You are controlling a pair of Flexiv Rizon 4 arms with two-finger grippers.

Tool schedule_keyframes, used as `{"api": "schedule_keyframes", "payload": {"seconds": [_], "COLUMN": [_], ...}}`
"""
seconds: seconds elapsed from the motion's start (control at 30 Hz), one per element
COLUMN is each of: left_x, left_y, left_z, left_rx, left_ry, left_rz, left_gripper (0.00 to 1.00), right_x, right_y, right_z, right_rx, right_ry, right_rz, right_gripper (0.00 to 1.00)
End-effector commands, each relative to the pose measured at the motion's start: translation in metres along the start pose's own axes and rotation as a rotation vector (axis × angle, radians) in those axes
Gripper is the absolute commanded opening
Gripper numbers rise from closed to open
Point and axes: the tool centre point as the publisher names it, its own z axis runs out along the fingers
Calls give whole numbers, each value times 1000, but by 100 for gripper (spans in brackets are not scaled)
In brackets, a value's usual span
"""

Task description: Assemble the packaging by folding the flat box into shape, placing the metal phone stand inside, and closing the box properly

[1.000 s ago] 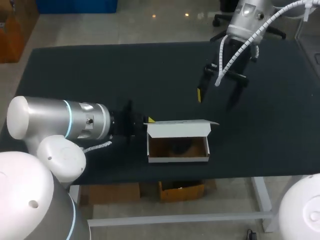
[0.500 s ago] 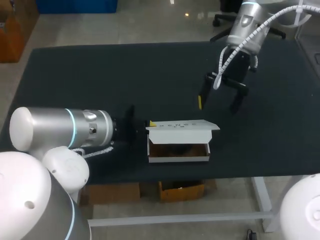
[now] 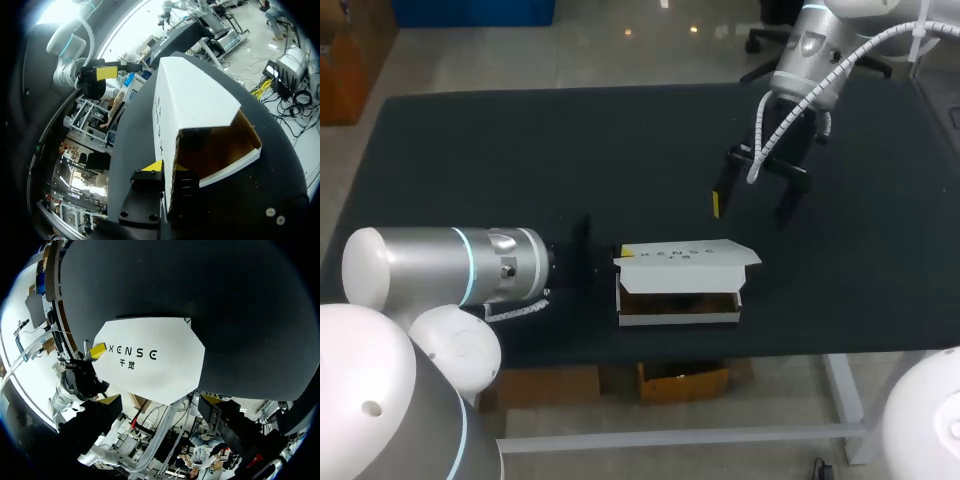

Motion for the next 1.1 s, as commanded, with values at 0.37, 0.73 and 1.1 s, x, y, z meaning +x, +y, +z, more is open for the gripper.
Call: {"api": "schedule_keyframes", "payload": {"seconds": [0.37,0.73,1.1], "left_x": [8,14,16], "left_y": [-2,-3,-3], "left_z": [8,9,8], "left_rx": [0,15,30], "left_ry": [-4,-22,-27], "left_rz": [17,39,44], "left_gripper": [0,0,0], "right_x": [-10,-16,-19], "right_y": [-3,0,1], "right_z": [24,33,43], "right_rx": [-28,-43,-82], "right_ry": [-1,-10,-30], "right_rz": [20,10,-11], "right_gripper": [54,49,48]}}
